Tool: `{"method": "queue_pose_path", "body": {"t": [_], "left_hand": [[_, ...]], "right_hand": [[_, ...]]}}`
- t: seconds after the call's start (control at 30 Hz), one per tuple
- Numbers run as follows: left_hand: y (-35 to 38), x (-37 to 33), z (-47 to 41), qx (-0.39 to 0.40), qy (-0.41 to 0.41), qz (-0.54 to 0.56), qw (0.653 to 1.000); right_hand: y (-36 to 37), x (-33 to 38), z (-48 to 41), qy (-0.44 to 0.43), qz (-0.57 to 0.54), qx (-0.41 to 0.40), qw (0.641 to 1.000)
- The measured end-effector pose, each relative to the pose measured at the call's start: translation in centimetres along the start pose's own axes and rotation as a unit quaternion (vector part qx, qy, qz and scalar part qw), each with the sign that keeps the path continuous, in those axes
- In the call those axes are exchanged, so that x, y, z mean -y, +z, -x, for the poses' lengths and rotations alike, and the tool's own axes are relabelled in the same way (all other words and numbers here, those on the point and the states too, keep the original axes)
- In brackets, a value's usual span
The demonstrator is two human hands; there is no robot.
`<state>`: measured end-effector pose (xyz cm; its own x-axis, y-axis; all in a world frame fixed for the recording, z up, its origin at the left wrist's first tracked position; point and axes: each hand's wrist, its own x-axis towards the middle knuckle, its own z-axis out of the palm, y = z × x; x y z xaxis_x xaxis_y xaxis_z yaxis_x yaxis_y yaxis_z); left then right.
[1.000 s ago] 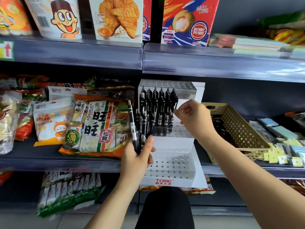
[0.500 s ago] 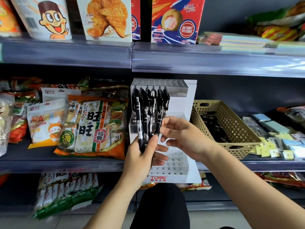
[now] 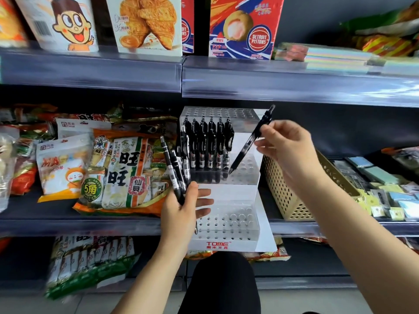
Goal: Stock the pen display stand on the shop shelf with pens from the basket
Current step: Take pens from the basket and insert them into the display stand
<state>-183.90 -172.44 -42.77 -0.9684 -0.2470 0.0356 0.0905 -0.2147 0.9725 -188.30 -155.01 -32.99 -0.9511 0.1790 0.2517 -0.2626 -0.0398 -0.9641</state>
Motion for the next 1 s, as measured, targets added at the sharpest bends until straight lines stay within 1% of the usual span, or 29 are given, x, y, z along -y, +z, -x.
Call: {"method": "queue_pose_path", "body": {"t": [0.07, 0.13, 0.2, 0.3, 0.5, 0.77, 1.0], "left_hand": [[-0.1, 0.1, 0.0, -0.007, 0.011, -0.020, 1.000], [0.0, 0.1, 0.0, -0.005, 0.018, -0.028, 0.999], [0.0, 0.2, -0.1, -0.004, 0.026, -0.040, 0.999], [-0.2, 0.2, -0.2, -0.005, 0.029, -0.047, 0.998], [-0.7, 0.0, -0.6, 0.004, 0.018, -0.069, 0.997], [-0.9, -0.4, -0.8, -0.008, 0.021, -0.068, 0.997], [-0.8, -0.3, -0.5, 0.004, 0.034, -0.065, 0.997]], "right_hand": [[0.3, -0.1, -0.6, -0.053, 0.044, -0.038, 0.997], [1.0, -0.5, -0.9, -0.090, 0.089, -0.052, 0.991], [1.6, -0.8, -0.9, -0.109, 0.126, -0.051, 0.985], [2.3, -1.1, -1.1, -0.115, 0.152, -0.045, 0.981], [2.8, -2.3, -1.5, -0.099, 0.200, -0.032, 0.974], [3.1, -3.9, -1.5, -0.068, 0.311, 0.003, 0.948], [3.0, -4.5, -1.4, -0.050, 0.306, -0.001, 0.951]]}}
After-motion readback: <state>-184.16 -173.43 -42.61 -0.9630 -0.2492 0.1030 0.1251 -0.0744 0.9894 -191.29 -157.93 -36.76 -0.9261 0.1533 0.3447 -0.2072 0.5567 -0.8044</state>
